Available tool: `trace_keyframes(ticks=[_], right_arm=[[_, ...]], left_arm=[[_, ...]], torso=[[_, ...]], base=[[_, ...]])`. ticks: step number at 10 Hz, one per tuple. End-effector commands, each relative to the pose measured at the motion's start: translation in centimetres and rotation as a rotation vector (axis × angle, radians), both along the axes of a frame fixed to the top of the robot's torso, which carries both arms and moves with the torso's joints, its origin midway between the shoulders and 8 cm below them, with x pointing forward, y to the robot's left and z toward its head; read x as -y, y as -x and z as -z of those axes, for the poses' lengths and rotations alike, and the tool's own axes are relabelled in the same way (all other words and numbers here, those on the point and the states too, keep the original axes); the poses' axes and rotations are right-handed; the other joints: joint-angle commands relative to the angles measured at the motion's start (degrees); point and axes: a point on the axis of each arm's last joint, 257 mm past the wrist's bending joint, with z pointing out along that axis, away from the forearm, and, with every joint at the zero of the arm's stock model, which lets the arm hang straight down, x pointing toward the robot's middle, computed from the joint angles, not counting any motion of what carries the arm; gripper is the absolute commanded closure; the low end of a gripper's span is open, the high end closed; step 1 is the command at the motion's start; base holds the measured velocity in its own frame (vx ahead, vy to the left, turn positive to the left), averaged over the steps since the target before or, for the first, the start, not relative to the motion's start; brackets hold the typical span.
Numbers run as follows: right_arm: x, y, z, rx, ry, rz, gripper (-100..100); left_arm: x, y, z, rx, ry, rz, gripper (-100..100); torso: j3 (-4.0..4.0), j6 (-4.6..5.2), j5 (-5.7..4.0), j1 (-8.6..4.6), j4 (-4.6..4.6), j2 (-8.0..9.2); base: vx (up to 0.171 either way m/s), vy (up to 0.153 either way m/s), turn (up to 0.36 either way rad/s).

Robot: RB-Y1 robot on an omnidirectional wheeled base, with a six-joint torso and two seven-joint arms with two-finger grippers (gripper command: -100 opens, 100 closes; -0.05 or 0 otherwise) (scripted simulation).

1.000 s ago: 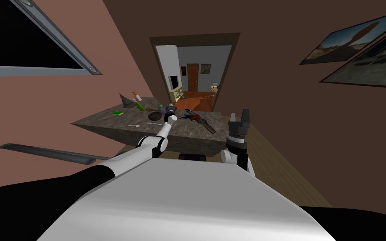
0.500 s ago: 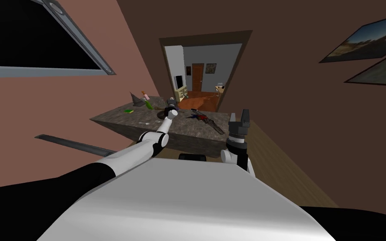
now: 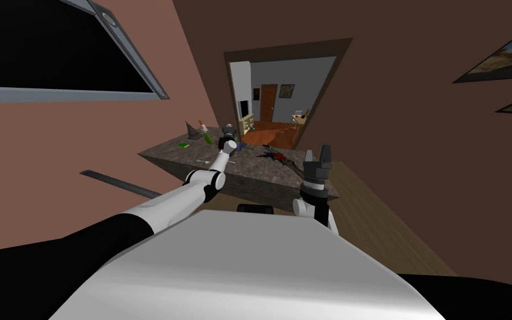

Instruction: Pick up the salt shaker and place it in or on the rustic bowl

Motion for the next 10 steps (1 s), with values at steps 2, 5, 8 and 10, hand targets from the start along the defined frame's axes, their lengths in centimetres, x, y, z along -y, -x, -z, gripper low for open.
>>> trace_keyframes(ticks=[2,5,8,10], right_arm=[[0.0,0.0,0.0,0.000,0.000,0.000,0],[0.0,0.0,0.0,0.000,0.000,0.000,0],[0.0,0.0,0.0,0.000,0.000,0.000,0],[0.0,0.0,0.0,0.000,0.000,0.000,0]], left_arm=[[0.2,-0.7,-0.2,-0.017,0.007,0.005,100],[-0.4,-1.2,1.2,-0.061,0.013,0.000,100],[-0.8,-1.4,3.0,-0.103,0.019,-0.005,100],[-1.0,-1.4,4.1,-0.127,0.022,-0.007,100]], torso=[[-0.02,0.07,-0.05,-0.23,-0.02,-0.02],[-0.08,-0.01,-0.03,-0.02,-0.05,-0.12],[-0.15,0.07,-0.12,-0.40,-0.11,-0.20],[-0.12,0.15,-0.20,-0.67,-0.08,-0.16]], base=[[-0.014,0.091,0.064],[0.010,0.140,0.053],[0.011,0.062,0.014],[0.004,0.018,0.000]])
